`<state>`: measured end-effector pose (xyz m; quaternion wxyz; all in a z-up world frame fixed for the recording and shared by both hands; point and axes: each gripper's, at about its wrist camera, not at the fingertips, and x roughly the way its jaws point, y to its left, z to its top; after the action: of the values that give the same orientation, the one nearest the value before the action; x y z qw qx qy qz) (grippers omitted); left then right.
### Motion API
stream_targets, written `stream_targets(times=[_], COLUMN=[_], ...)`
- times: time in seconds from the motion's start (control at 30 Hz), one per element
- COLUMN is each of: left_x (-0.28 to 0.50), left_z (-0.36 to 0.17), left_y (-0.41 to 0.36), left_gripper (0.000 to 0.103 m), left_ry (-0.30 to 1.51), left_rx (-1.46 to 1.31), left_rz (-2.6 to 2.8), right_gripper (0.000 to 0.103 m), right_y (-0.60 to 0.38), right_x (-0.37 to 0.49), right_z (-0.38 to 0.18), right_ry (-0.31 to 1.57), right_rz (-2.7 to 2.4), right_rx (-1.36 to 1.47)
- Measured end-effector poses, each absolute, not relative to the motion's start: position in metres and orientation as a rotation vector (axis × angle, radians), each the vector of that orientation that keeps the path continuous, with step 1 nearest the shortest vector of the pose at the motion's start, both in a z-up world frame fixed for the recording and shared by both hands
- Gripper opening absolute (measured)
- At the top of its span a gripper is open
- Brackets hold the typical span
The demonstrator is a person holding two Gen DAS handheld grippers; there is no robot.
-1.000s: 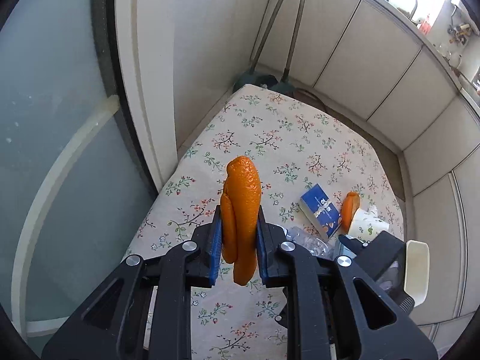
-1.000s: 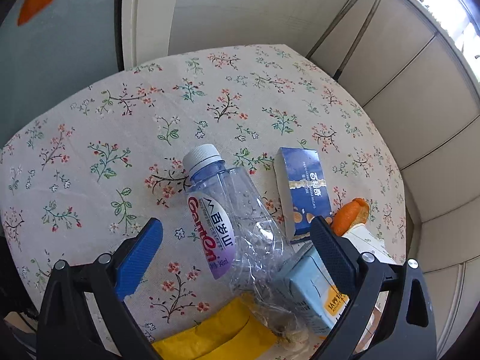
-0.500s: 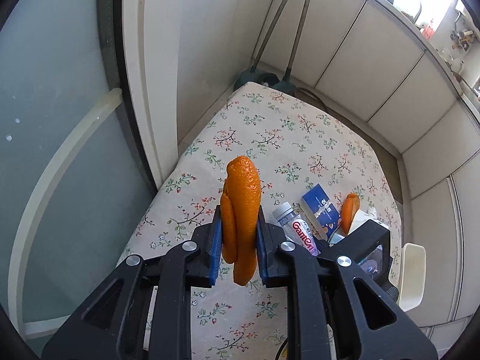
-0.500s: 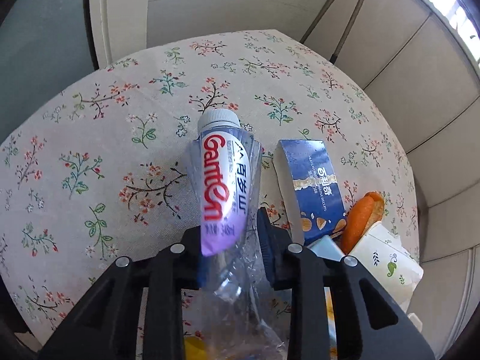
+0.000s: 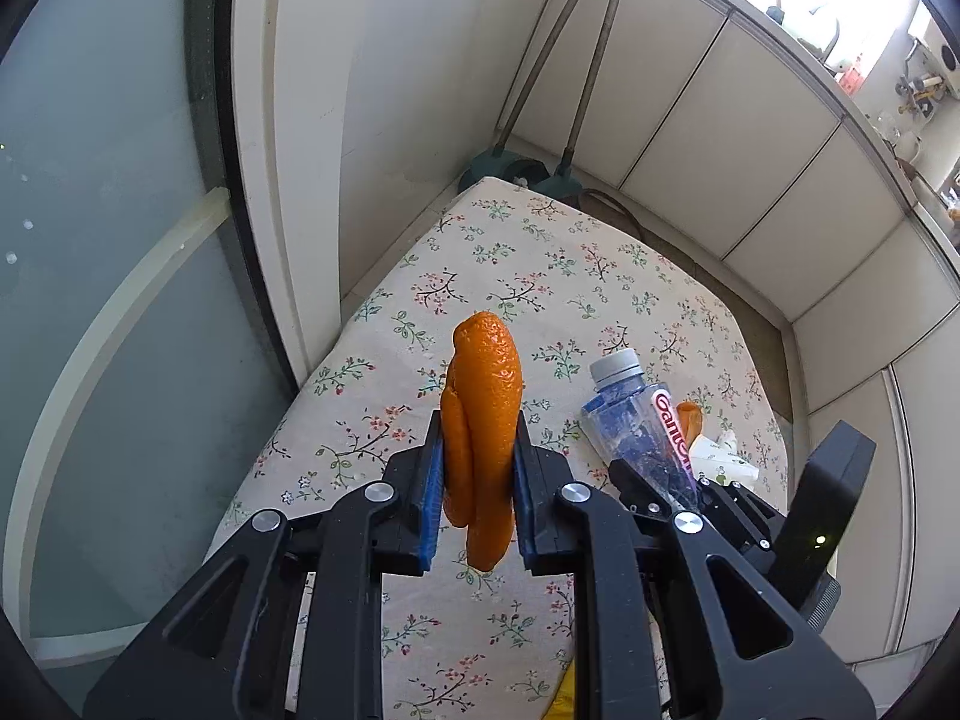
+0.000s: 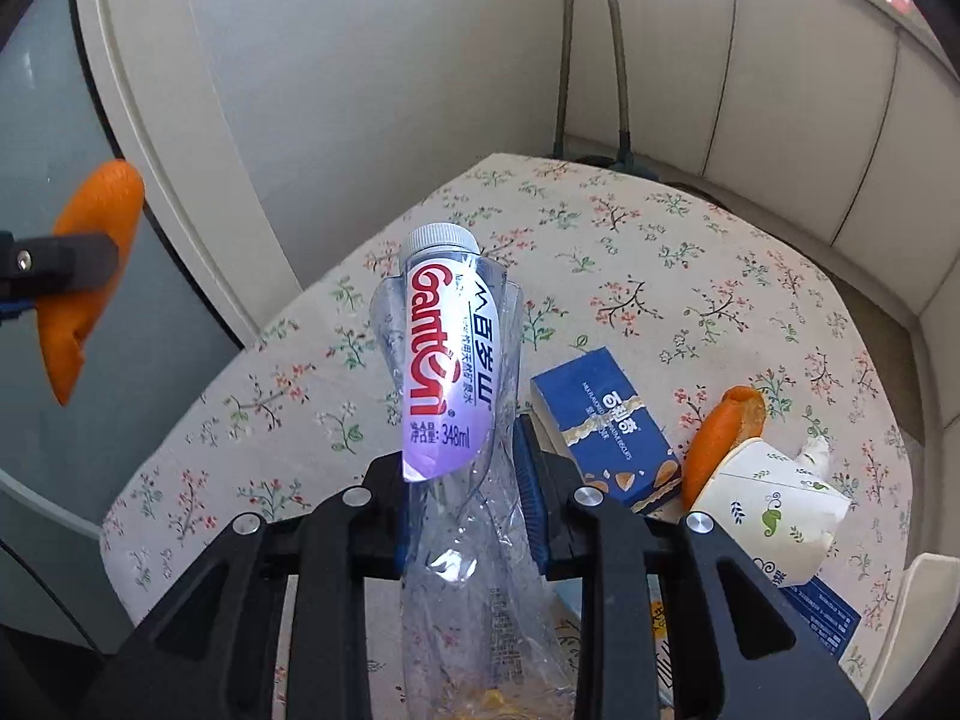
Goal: Collect trash
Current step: 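Grasp the clear water bottle with the right gripper while the left holds the peels, then carry the water bottle to the white bin and release it from the right gripper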
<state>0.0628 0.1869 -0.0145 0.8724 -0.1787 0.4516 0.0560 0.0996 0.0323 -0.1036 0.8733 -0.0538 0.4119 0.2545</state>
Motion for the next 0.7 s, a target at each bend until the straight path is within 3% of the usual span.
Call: stream_targets(times=[0.7], left_x=[0.063], left_z=[0.003], left_y=[0.078], left_gripper=[0.019], left_ry=[0.817], left_rx=[-0.354], left_rz=[-0.106], right_gripper=[0.028], right_y=[-0.115], right_x=[0.055], right_z=[-0.031], right_ry=[0.668], right_rz=[0.237], right_rx=[0.050])
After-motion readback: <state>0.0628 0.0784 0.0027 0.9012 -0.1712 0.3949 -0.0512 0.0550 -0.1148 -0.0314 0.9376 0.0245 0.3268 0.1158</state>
